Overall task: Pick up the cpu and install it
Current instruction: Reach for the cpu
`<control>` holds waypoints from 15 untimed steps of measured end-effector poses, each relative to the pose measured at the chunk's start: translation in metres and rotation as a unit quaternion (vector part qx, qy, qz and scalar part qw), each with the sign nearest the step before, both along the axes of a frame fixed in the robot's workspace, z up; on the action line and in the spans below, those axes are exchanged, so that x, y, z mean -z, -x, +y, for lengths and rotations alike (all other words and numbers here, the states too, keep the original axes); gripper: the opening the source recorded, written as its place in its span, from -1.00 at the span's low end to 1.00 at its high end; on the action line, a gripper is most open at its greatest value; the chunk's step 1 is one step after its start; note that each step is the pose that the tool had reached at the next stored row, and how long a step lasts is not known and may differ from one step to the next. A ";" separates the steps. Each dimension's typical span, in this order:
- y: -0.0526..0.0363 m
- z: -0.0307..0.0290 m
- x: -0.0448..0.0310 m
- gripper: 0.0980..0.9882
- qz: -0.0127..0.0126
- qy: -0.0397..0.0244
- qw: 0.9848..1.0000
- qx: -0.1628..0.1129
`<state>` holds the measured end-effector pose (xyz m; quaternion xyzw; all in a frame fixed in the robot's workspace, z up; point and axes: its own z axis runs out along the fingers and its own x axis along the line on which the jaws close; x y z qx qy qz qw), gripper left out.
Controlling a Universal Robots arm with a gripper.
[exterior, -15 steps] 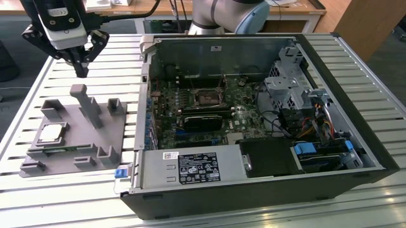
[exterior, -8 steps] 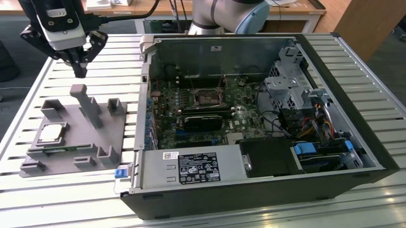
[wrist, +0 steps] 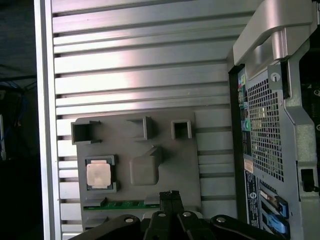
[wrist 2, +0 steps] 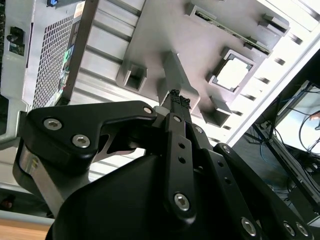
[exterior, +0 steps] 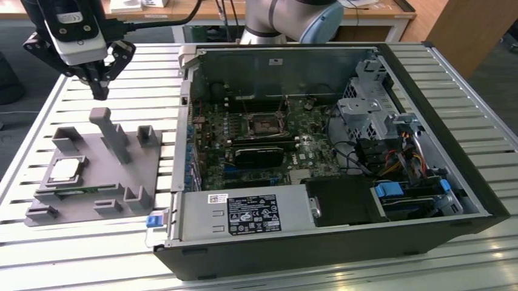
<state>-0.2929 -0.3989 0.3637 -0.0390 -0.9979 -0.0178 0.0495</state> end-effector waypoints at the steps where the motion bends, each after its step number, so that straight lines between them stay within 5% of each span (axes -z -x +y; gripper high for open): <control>1: 0.0004 0.0000 0.0001 -0.98 0.000 0.000 1.000 0.000; 15: 0.0048 0.0000 0.0020 -0.98 0.007 0.000 1.000 0.000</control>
